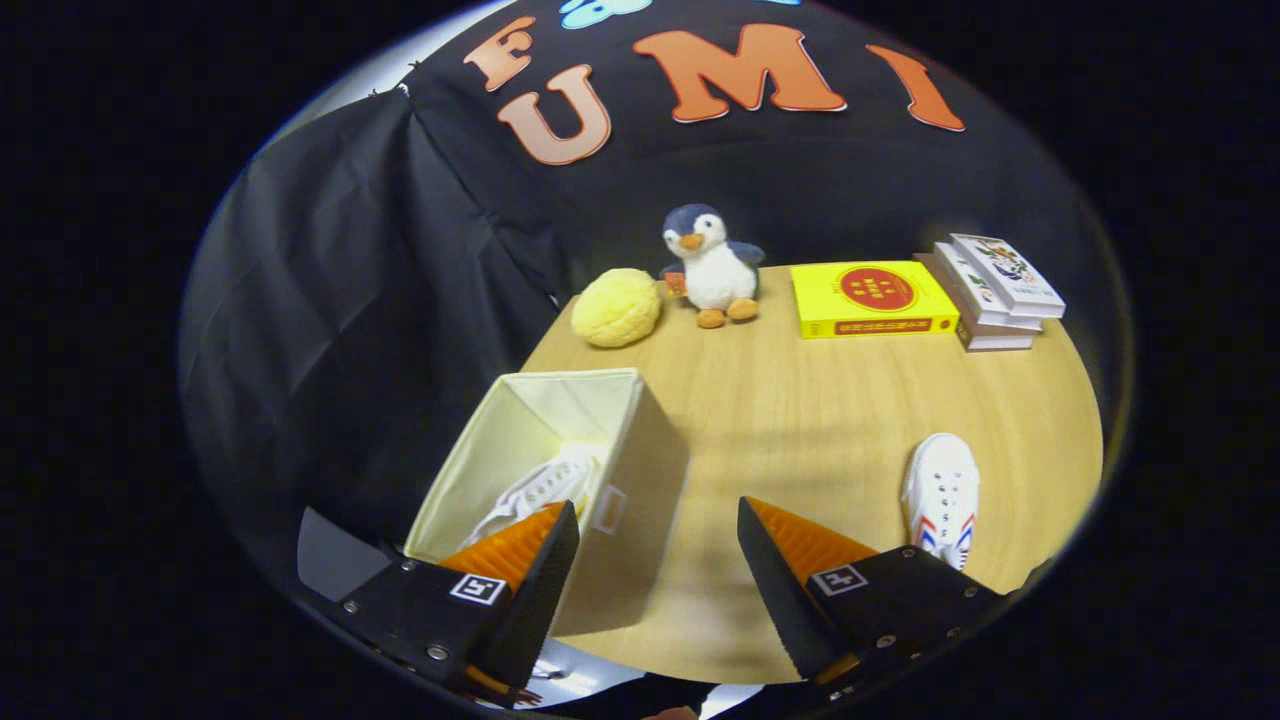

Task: Open the storage box then place both shoes into the box .Put the left shoe in first, then the right shoe, with the right side of both shoes facing outward in a uniform manner.

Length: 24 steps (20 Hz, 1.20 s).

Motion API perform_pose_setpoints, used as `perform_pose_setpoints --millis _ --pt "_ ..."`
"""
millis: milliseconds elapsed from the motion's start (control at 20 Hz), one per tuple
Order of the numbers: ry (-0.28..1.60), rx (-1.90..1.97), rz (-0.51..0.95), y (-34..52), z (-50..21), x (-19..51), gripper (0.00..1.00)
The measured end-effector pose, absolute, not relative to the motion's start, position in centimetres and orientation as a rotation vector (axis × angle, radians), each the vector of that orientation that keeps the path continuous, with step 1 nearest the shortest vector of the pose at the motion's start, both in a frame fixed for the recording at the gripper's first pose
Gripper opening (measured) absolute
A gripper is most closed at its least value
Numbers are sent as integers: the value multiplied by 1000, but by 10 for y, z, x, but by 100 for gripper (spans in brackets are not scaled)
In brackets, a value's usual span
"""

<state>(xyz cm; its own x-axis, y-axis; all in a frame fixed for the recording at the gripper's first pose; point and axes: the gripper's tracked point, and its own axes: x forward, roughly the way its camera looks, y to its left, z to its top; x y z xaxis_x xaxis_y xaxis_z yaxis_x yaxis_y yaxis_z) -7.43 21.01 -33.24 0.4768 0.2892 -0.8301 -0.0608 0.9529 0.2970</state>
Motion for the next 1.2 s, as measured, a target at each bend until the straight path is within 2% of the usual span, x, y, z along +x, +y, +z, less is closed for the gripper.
perform_pose_setpoints --millis 350,550,950,1150,1200 --pt "1152 148 -28 68 -379 -126 95" --pt "1229 133 -110 19 -406 -152 92" --pt "1321 195 -103 -7 -458 -168 80" --pt "1320 251 -109 -10 -474 -158 69" --pt "1328 258 -94 -8 -476 -160 64"
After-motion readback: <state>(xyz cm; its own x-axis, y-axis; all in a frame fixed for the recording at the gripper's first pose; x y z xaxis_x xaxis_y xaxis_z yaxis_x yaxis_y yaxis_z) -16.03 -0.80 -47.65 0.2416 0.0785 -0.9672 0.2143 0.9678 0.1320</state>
